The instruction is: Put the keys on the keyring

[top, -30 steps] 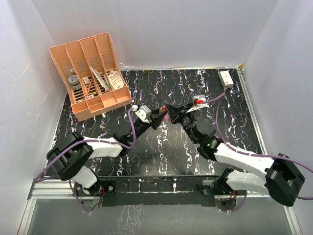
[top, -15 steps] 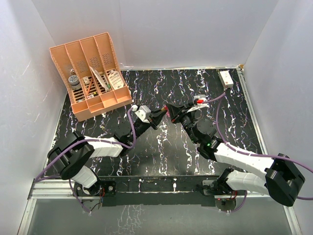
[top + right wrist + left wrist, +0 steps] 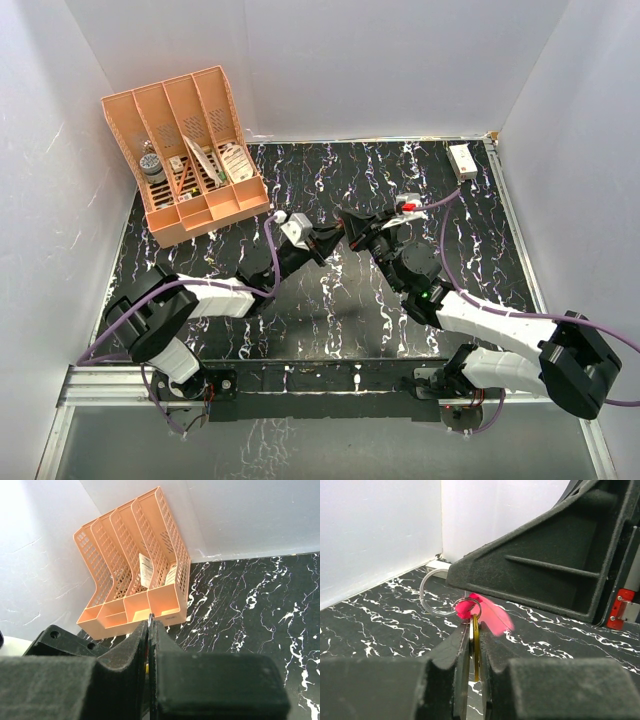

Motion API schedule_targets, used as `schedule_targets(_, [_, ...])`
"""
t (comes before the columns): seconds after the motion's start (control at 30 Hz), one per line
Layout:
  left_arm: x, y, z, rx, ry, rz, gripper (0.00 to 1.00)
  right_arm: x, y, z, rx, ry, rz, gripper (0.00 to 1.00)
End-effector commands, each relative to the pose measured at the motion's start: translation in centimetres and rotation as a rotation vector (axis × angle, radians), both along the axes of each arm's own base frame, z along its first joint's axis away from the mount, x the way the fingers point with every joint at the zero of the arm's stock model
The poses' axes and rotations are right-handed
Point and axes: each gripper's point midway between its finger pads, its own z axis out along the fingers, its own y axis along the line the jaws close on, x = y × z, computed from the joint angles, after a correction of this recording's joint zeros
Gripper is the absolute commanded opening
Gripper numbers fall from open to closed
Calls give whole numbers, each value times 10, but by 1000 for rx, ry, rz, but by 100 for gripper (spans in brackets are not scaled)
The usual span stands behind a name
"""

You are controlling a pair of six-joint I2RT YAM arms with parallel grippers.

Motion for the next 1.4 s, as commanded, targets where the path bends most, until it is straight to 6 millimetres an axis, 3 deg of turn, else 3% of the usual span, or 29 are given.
schedule_targets(0.0, [-16,-14,16,-23,-20,-105,15,-4,0,29,87,-77,12,0])
schedule_targets(0.17, [-18,-8,14,-14,-10,-93,37,-4,-4,31,82,-85,-5,0])
schedule_targets(0.27, [-18,-3,11,-2,10,-70,56,-4,-7,31,75,-91,-17,0])
schedule_targets(0.4, [-15,16,15,-9,21,13,66,-4,-11,33,65,-100,-30,0])
schedule_targets(0.53, [-16,47,32,-75,20,116,75,-3,-16,28,33,-104,-53,0])
schedule_targets(0.73, [0,55,46,-67,126,185,72,-2,-20,16,-26,-98,-74,0])
schedule_targets(0.97, [20,39,49,-57,253,149,40,-9,-25,13,-29,-96,-64,0])
schedule_targets(1.2, [25,24,38,-35,333,44,37,-10,-28,15,-27,-99,-66,0])
schedule_targets(1.37, [20,36,44,-142,364,-48,39,-9,-27,14,-28,-100,-67,0])
